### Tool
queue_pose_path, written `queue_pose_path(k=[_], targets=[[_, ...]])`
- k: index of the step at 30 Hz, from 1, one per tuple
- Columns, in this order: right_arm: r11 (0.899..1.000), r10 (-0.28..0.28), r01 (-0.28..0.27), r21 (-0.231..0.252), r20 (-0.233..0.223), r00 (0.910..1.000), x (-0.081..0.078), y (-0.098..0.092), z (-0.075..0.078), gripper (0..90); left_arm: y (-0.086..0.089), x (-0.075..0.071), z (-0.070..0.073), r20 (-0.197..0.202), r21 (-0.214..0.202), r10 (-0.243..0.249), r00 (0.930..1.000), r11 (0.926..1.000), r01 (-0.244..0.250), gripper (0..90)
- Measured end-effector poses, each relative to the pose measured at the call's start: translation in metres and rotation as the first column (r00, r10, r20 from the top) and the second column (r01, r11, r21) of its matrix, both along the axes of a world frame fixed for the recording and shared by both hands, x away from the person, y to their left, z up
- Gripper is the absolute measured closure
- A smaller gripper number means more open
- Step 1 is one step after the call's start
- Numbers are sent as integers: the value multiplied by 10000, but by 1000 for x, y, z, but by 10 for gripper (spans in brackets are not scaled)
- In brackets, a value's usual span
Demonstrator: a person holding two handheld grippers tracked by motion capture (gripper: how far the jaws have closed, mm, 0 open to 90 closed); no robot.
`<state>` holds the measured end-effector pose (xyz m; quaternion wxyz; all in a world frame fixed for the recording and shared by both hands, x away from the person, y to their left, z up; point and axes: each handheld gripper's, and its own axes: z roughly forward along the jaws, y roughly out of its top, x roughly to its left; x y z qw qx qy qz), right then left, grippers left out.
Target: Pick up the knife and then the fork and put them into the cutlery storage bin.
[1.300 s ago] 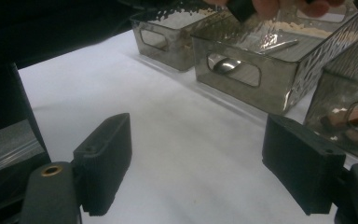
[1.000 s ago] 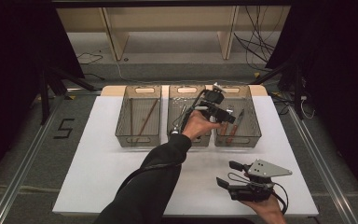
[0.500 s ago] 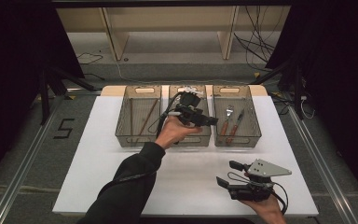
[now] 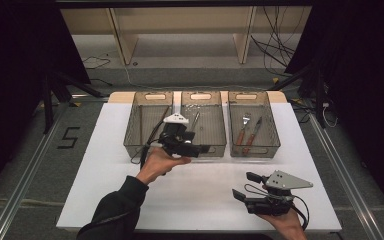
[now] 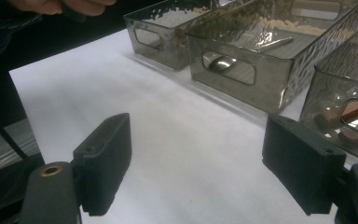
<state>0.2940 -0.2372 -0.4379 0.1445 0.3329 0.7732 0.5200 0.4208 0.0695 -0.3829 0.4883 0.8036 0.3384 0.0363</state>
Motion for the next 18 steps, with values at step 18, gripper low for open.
queue_pose_path(k=[18], targets=[[10000,-56,56,75,-33,10000,1,-1,-1,246,44,-42,-13,922,-300,9,9957,9995,18,175]])
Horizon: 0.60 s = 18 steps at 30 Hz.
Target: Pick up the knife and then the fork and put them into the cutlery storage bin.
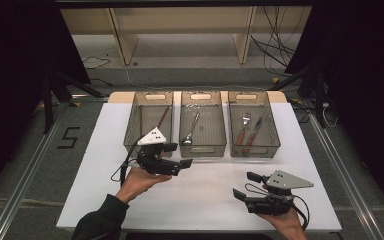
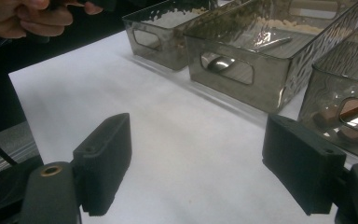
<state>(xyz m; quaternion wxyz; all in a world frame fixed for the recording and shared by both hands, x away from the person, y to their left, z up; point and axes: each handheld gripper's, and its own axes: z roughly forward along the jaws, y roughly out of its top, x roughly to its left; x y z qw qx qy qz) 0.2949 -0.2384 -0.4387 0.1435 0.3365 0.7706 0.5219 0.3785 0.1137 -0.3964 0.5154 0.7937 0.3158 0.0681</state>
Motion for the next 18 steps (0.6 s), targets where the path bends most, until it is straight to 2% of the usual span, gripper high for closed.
queue_pose_path(k=[6,9,18], targets=[[10000,-16,16,13,26,10000,0,0,0,246,10,-12,-9,144,92,90,9999,9999,-91,164],[10000,-3,3,23,-20,10000,0,0,0,246,15,-17,-12,233,318,223,9995,9992,-230,157],[10000,-49,49,14,0,10000,0,0,0,246,32,-34,-22,468,151,453,9979,9988,-461,157]])
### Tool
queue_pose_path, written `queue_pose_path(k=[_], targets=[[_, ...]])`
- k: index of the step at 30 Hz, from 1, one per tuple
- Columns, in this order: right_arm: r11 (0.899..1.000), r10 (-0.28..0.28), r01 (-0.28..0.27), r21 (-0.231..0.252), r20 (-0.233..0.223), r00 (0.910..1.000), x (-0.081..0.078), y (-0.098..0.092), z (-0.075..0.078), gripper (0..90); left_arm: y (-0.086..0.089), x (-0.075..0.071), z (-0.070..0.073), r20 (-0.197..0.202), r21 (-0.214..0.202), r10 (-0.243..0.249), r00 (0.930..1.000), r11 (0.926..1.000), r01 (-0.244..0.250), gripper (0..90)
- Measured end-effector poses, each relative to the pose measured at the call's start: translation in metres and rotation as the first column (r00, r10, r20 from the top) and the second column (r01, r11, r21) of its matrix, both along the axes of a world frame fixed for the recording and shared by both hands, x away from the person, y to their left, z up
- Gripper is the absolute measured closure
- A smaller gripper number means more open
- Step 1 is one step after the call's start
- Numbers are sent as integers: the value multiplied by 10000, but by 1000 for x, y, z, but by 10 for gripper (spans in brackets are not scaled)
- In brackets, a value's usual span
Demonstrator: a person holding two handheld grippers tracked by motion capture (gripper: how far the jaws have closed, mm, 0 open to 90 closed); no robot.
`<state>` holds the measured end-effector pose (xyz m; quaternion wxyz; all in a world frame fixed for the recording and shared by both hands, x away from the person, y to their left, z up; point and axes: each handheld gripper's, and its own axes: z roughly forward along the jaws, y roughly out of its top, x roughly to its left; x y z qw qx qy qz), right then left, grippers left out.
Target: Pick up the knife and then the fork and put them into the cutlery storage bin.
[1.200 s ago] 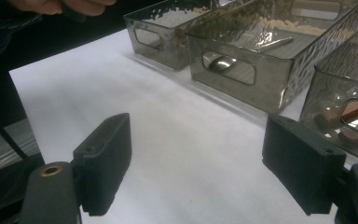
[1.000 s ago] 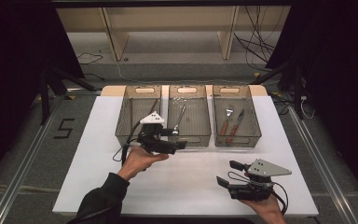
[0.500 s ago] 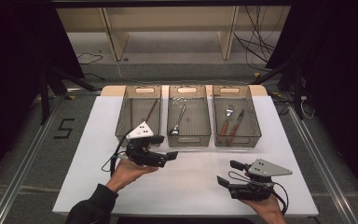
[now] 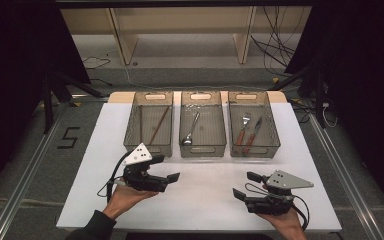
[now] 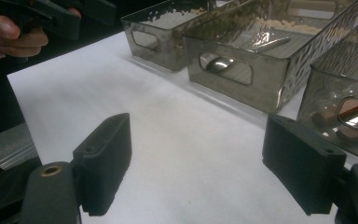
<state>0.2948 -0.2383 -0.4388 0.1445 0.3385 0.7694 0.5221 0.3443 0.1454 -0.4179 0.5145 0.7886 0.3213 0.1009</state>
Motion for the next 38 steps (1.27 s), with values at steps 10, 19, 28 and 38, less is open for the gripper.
queue_pose_path(k=[10,19,28,38], targets=[[10000,0,0,24,9,10000,1,0,-1,245,15,-14,-16,-30,10,204,9998,9998,-204,156],[10000,-42,42,-6,-3,10000,1,0,-2,245,26,-25,-26,-72,-277,408,9991,9988,-410,156],[10000,-10,10,-51,-16,10000,1,1,-2,245,32,-25,-30,-121,-235,682,9976,9974,-685,156],[10000,17,-17,-46,-38,10000,1,1,-3,245,31,-24,-31,-135,-240,730,9972,9970,-733,156]])
